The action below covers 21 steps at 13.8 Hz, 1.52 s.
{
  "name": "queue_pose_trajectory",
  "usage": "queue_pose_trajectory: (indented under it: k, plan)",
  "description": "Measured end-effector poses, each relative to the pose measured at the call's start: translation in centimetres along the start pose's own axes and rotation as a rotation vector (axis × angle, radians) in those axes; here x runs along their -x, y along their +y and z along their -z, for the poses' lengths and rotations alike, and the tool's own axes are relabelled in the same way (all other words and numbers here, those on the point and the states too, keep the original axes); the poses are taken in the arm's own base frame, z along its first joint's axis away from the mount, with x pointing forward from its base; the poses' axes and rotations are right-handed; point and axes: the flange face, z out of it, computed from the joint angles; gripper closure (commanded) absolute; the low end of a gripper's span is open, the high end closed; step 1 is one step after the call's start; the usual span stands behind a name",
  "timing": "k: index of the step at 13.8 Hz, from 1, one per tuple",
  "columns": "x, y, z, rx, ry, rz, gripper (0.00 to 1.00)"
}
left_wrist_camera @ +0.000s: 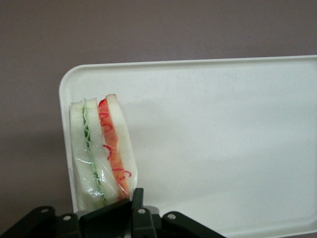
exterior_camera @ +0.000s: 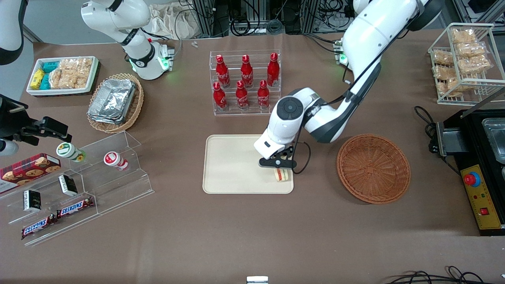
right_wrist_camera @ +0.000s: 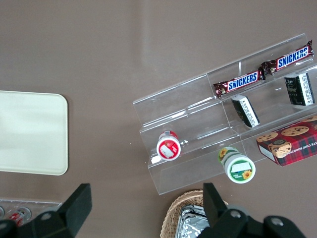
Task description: Place sandwich from basket to tray
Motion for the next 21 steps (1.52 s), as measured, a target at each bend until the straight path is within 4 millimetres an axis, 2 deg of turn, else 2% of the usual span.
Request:
queue_pose_trajectory:
  k: [1, 2, 6, 8, 9, 10, 11, 12, 14, 15, 16, 18, 21]
  plan:
    - [0.0, -0.1, -0.8, 0.003, -0.007, -0.028, 0.27]
    - [0.0, -0.3, -1.3, 0.001, -0.013, -0.047, 0.00]
    - [-0.1, -0.4, -1.0, 0.001, -0.006, -0.068, 0.00]
    - [-0.5, -0.3, 0.3, 0.000, 0.012, -0.068, 0.00]
    - [-0.8, -0.3, 1.7, -0.010, 0.020, -0.064, 0.00]
    - [-1.3, -0.5, 3.9, -0.030, 0.030, -0.053, 0.00]
    - [-2.1, -1.2, 7.0, -0.055, 0.050, -0.033, 0.00]
    - [-3.1, -2.5, 11.1, -0.071, 0.083, 0.000, 0.00]
    - [-4.7, -6.4, 20.0, -0.059, 0.160, 0.091, 0.00]
    - [-4.9, -8.4, 23.9, -0.057, 0.183, 0.116, 0.00]
    - [-4.7, -10.4, 26.8, -0.065, 0.183, 0.126, 0.00]
    - [-4.0, -13.9, 30.3, -0.084, 0.126, 0.094, 0.00]
    - [-3.1, -19.2, 33.7, -0.131, -0.025, 0.065, 0.00]
